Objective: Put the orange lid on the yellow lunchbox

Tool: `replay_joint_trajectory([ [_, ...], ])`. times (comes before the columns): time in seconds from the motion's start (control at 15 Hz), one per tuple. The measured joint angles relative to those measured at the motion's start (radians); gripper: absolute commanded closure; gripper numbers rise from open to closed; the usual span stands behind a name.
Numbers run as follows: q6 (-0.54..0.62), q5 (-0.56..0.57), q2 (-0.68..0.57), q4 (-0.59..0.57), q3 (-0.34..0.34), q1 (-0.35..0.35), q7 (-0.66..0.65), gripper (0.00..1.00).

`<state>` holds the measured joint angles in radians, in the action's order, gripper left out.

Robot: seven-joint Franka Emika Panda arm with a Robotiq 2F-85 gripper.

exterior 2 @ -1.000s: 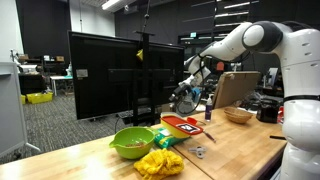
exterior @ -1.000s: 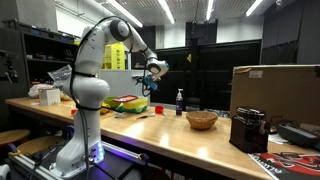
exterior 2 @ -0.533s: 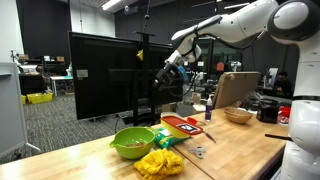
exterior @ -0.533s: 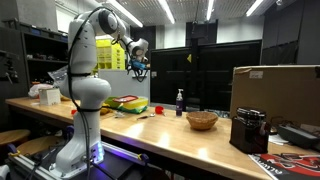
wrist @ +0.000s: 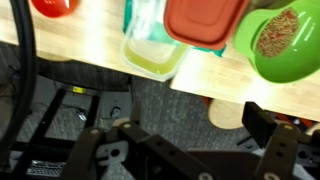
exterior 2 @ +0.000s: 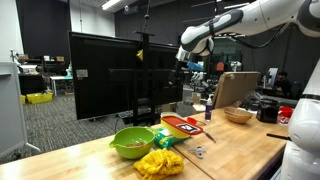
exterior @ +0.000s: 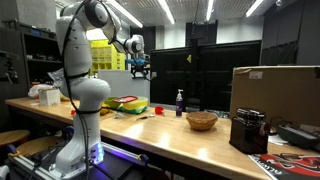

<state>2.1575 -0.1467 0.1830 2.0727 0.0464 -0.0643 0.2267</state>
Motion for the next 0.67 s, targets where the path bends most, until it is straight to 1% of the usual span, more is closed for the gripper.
replay_joint_trajectory([
  [0.2,-0.009,0.132,0.098,0.143,-0.012,0.050,-0.125,0.00],
  [0.4,-0.060,0.236,0.219,0.298,-0.029,0.109,-0.237,0.00],
  [0.47,-0.093,0.253,0.259,0.346,-0.037,0.130,-0.263,0.00],
  [0.53,-0.127,0.235,0.293,0.390,-0.056,0.138,-0.257,0.00],
  [0.67,-0.147,0.208,0.337,0.454,-0.088,0.136,-0.238,0.00],
])
